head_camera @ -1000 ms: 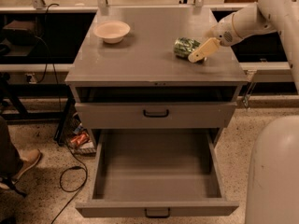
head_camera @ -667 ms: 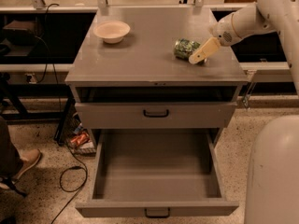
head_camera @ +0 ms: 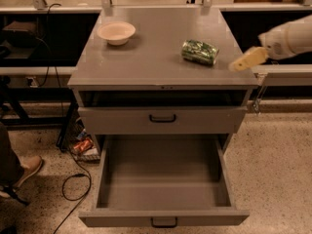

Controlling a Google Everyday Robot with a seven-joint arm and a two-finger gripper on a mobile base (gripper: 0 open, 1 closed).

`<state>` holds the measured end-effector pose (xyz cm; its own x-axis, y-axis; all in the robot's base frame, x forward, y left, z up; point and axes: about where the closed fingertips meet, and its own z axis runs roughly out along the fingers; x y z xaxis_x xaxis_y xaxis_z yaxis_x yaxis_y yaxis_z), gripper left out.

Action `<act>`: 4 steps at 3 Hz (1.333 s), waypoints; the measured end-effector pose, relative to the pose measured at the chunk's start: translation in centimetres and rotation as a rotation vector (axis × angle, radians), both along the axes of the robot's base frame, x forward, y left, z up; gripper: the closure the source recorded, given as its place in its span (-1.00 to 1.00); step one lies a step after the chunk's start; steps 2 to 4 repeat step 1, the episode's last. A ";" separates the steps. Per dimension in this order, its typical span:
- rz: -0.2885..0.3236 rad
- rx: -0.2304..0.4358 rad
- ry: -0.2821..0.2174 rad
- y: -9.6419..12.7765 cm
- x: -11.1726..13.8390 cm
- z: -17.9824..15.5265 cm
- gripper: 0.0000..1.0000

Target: Pick green can from middle drawer and place on counter

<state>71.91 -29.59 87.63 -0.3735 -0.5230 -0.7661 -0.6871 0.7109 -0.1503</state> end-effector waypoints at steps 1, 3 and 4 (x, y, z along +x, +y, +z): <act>-0.123 0.027 -0.033 -4.0 -2.8 -0.5 -1.00; -0.123 0.027 -0.033 -4.0 -2.8 -0.5 -1.00; -0.123 0.027 -0.033 -4.0 -2.8 -0.5 -1.00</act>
Offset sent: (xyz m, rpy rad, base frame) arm 0.0000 0.0000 0.0000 0.0000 0.0000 0.0000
